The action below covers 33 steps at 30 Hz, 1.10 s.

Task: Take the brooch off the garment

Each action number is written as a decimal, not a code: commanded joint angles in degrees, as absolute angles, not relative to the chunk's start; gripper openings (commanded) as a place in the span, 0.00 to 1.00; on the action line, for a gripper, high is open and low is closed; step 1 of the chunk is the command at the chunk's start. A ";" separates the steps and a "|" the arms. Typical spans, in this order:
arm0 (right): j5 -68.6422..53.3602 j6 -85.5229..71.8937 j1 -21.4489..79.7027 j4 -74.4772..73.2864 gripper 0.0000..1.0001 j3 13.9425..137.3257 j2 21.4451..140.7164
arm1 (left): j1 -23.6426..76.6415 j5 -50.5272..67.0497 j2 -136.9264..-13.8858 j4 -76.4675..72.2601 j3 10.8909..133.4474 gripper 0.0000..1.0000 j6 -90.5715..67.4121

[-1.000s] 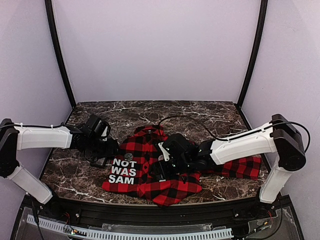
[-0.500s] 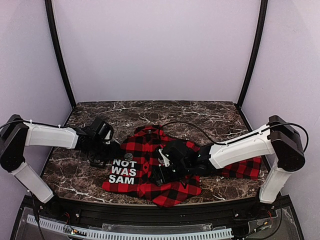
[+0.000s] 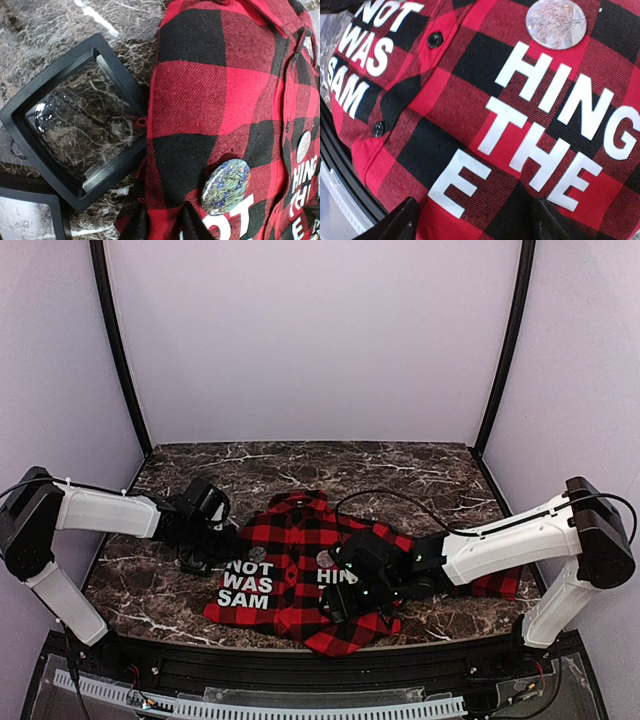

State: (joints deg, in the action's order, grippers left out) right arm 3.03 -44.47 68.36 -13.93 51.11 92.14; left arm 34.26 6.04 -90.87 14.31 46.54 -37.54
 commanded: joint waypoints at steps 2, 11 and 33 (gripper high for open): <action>4.79 -48.10 70.26 -17.55 0.58 49.84 93.01 | 33.93 7.03 -90.84 13.45 45.43 0.15 -37.14; 12.80 -48.85 69.70 -22.70 0.00 50.72 92.37 | 34.01 9.78 -87.55 10.44 41.48 0.01 -39.52; 20.65 -39.29 64.54 -32.32 0.66 57.39 87.06 | 41.90 9.91 -80.74 5.12 36.57 0.46 -48.85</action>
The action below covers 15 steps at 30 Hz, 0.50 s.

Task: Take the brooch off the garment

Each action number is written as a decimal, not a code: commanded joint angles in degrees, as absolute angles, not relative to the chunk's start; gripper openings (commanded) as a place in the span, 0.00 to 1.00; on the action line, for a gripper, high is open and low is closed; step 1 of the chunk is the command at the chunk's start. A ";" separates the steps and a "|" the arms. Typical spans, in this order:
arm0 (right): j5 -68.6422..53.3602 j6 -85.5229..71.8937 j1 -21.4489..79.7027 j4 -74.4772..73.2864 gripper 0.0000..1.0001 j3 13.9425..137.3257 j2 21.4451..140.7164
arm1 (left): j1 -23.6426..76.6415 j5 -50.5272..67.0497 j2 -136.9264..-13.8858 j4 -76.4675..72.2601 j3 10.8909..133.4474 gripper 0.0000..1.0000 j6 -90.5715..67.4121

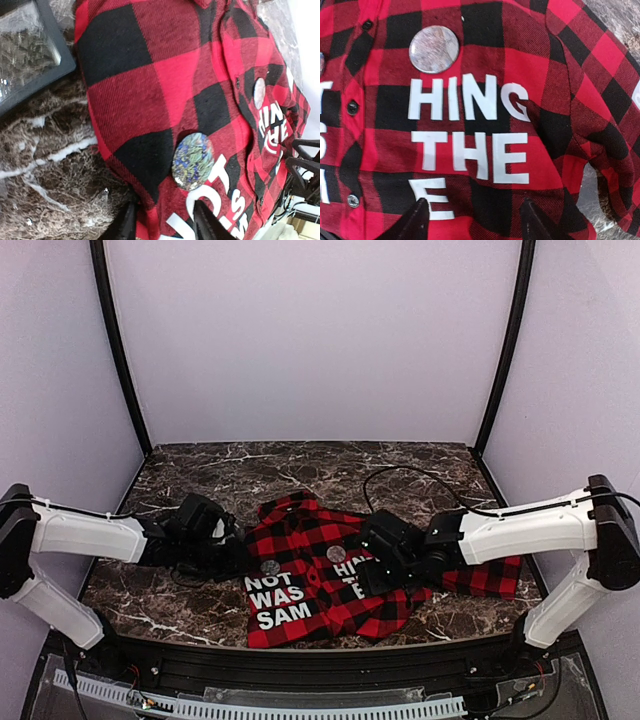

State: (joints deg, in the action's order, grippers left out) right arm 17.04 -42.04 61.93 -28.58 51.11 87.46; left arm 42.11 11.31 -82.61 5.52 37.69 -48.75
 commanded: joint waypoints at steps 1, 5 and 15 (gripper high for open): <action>20.87 -39.02 65.12 -32.68 0.67 58.81 87.70 | 41.70 9.92 -80.98 4.95 36.52 0.47 -48.77; 20.02 -38.69 66.63 -31.49 0.69 63.23 90.85 | 41.23 11.16 -82.57 2.61 36.31 0.49 -48.96; 14.03 -38.85 67.73 -23.91 0.69 66.31 94.79 | 41.19 10.05 -86.87 3.79 37.01 0.44 -49.05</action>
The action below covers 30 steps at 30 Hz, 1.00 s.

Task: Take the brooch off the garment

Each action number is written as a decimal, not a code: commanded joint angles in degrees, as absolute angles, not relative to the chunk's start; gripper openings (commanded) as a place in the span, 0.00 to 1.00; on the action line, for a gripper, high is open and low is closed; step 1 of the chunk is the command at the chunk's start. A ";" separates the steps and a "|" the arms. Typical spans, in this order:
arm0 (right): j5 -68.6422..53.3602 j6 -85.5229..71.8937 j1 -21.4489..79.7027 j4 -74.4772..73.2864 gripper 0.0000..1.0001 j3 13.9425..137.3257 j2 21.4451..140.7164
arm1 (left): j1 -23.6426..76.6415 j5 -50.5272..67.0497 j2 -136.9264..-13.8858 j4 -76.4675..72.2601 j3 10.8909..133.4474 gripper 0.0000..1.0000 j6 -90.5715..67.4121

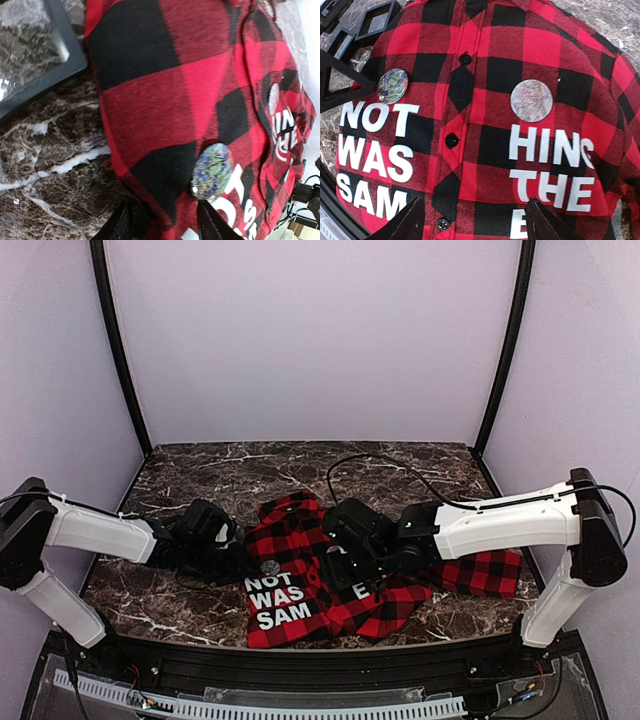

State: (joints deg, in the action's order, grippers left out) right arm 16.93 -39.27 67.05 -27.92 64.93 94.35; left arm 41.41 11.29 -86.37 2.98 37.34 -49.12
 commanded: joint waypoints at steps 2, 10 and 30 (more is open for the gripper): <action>12.85 -38.91 67.83 -22.06 0.69 65.82 94.60 | 41.22 10.23 -87.16 3.35 36.77 0.40 -49.16; 10.95 -38.96 67.77 -17.52 0.70 65.79 96.15 | 41.20 12.04 -83.08 -1.30 36.01 0.10 -46.15; 10.19 -43.13 66.40 -8.16 0.66 66.47 93.23 | 41.15 24.01 -74.96 -10.61 39.70 0.01 -39.24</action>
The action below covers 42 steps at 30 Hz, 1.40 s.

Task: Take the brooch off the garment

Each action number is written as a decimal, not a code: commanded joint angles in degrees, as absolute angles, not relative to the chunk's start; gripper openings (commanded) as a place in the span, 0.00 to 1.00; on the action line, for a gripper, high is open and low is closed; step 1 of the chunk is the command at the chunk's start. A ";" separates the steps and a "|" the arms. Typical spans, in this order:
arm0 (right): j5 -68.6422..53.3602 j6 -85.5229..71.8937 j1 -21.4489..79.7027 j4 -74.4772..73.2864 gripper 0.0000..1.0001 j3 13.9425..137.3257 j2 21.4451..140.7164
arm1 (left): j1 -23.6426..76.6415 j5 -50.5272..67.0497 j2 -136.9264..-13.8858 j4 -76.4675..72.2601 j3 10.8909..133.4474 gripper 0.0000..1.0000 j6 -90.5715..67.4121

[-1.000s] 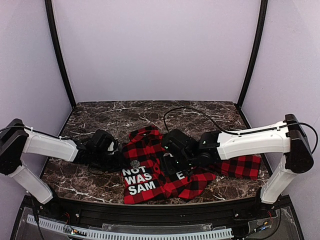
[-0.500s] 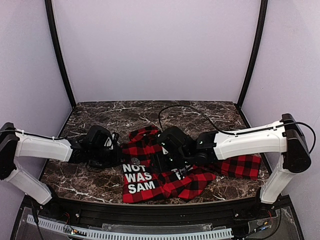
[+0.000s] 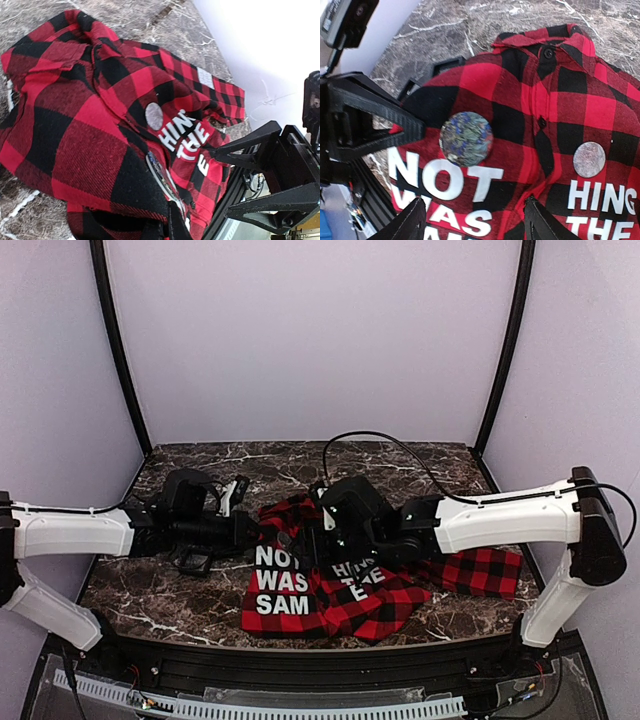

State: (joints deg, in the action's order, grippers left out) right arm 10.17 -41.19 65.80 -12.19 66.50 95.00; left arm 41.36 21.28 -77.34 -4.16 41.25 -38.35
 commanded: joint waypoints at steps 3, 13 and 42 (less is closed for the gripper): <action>11.08 -43.29 66.92 -9.24 0.65 68.63 95.17 | 41.13 24.65 -74.99 -12.92 38.88 0.01 -40.59; 15.61 -41.48 67.85 -13.21 0.58 75.30 99.78 | 41.12 27.02 -76.10 -14.95 38.85 0.01 -41.59; 22.98 -40.38 68.66 -14.89 0.12 77.19 103.42 | 41.13 27.57 -76.45 -16.00 37.85 0.01 -43.25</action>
State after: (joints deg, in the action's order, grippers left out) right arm 22.81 -40.95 68.31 -17.78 79.46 104.38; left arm 41.15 27.14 -77.41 -15.03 38.83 -43.13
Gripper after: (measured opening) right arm 0.159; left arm 0.029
